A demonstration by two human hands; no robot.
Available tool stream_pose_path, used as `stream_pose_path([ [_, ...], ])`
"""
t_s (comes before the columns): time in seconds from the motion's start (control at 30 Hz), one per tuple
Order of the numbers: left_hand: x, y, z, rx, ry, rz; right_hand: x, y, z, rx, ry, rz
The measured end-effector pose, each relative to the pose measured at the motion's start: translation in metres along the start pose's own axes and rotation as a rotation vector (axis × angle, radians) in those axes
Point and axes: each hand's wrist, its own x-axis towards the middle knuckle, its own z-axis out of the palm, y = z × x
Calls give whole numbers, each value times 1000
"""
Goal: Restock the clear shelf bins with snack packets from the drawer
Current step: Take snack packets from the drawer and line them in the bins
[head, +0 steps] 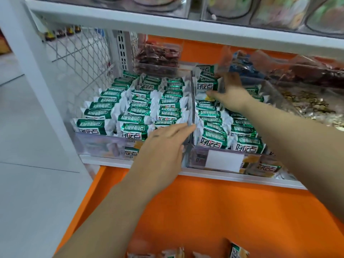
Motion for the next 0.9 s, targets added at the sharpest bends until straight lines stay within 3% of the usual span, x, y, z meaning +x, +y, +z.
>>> stream_pose_path([
  [0.1,-1,2,1,3,-5,-11,-1,-9,5,-129,32,-57],
  [0.2,-2,3,1,11,-15,-23,6,-27,7,-261,-109,-53],
  [0.27,-3,3,1,14,-16,-29,8,-34,10,-238,-188,-16],
  [0.5,-4,3,0,16,-22,-31,0,-25,12,-68,-212,-91],
  [0.9,-2,7,1,10,-16,-43,0,-26,13,-36,-158,33],
])
